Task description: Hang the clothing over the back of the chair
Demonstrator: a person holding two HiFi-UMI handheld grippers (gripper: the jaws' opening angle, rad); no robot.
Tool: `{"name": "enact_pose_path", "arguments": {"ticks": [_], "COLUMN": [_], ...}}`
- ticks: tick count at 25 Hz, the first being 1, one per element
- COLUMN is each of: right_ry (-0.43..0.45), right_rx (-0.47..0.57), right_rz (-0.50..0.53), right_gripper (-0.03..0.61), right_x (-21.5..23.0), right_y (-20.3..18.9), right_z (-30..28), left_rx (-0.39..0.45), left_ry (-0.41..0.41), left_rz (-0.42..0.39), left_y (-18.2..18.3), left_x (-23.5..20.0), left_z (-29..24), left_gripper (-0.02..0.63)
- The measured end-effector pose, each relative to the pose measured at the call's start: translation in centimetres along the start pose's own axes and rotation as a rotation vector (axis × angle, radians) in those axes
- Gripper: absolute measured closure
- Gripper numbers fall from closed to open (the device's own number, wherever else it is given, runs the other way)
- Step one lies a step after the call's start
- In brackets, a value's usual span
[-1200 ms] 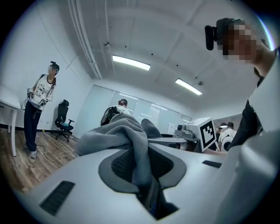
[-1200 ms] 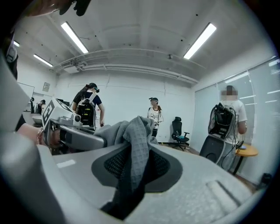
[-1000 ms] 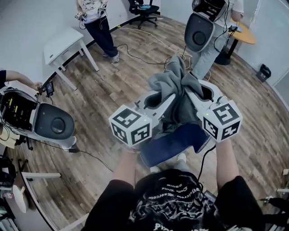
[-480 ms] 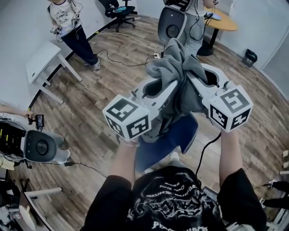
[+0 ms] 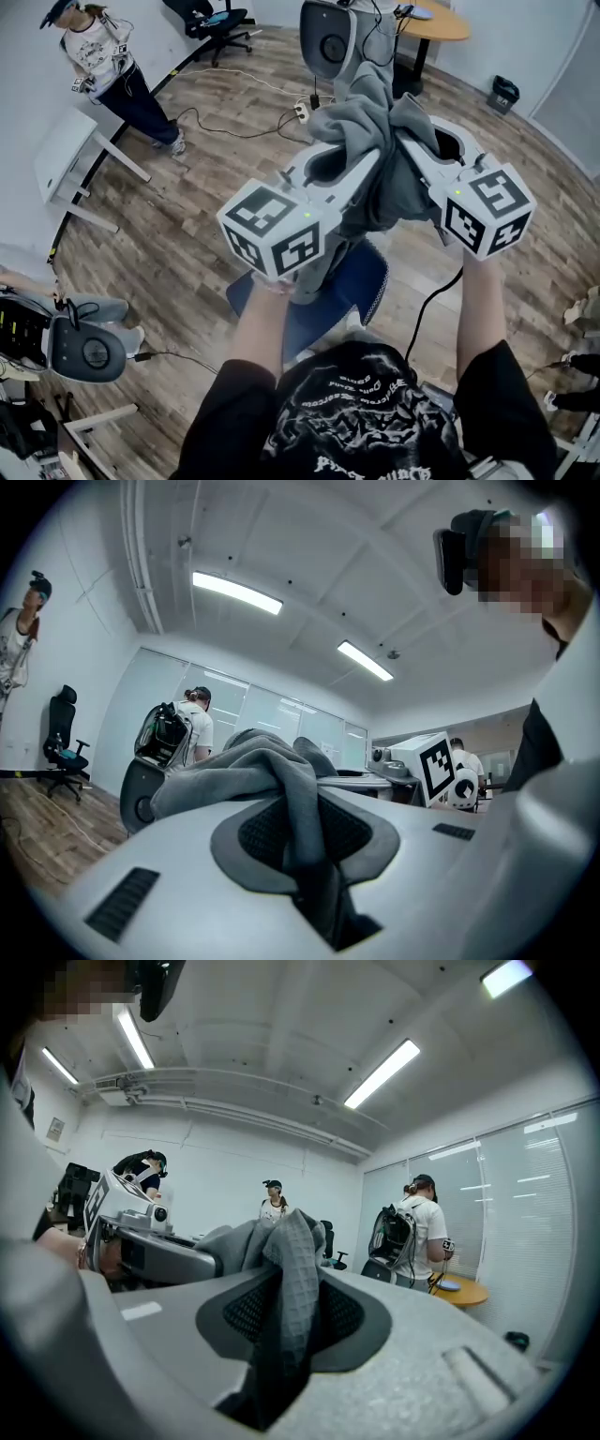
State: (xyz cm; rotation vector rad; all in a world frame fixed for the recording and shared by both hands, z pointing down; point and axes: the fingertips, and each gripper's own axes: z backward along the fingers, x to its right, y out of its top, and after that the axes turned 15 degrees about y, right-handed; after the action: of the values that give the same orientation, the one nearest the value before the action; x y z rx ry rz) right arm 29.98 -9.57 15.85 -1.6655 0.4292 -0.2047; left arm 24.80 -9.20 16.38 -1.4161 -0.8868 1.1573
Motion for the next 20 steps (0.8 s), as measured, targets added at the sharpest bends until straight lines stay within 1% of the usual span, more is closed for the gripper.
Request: {"name": "enact_pose_path", "arguments": {"ticks": [6,9,13,16,18,20], "right_ry": [-0.056,-0.075,-0.103,-0.144,-0.172,-0.174], "right_rx": [0.038,0.037,0.029,-0.007,-0.054,-0.106], "right_rz": [0.064,0.080,0.074,0.092,0.114,0.116], "right_gripper": [0.491,0.491,0.491,0.491,0.491,0.491], "right_x": [3.9,5.2,6.9,8.2,8.8,8.9], "right_y": [3.0,3.4,3.1,1.2,-1.2,-3.7], "right_z": [2.1,2.7,2.7,2.2,1.6,1.0], "left_rx": [0.066,0.071,0.067,0.038,-0.017,-0.074], "left_ry": [-0.045,-0.054,-0.050,-0.020,0.012,0.033], "left_rz": [-0.029,-0.041,-0.034,-0.046,-0.082,-0.080], "left_y": [3.3,3.8,3.8,1.9,-0.7,-3.0], "left_x": [1.7,2.2,1.9,0.4,-0.8,-1.3], "left_z": [-3.8,-5.1,-6.5,-7.5,-8.0,-8.6], "left_gripper": [0.548,0.548,0.548,0.547,0.546,0.546]}}
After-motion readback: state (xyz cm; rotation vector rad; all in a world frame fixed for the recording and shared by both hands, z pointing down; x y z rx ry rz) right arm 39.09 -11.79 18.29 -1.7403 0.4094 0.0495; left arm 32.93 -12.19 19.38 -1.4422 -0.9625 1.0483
